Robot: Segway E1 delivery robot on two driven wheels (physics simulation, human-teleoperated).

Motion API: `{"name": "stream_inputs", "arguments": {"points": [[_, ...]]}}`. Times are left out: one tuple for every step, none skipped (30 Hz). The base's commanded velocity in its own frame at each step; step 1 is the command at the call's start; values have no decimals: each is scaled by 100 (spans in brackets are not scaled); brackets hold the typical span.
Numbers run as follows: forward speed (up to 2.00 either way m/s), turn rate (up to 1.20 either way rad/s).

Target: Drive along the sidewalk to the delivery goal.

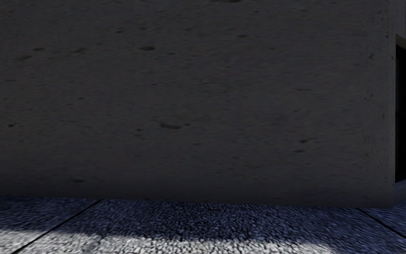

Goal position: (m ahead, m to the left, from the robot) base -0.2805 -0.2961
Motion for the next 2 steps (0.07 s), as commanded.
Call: {"name": "stream_inputs", "arguments": {"points": [[0, 0], [0, 0]]}}
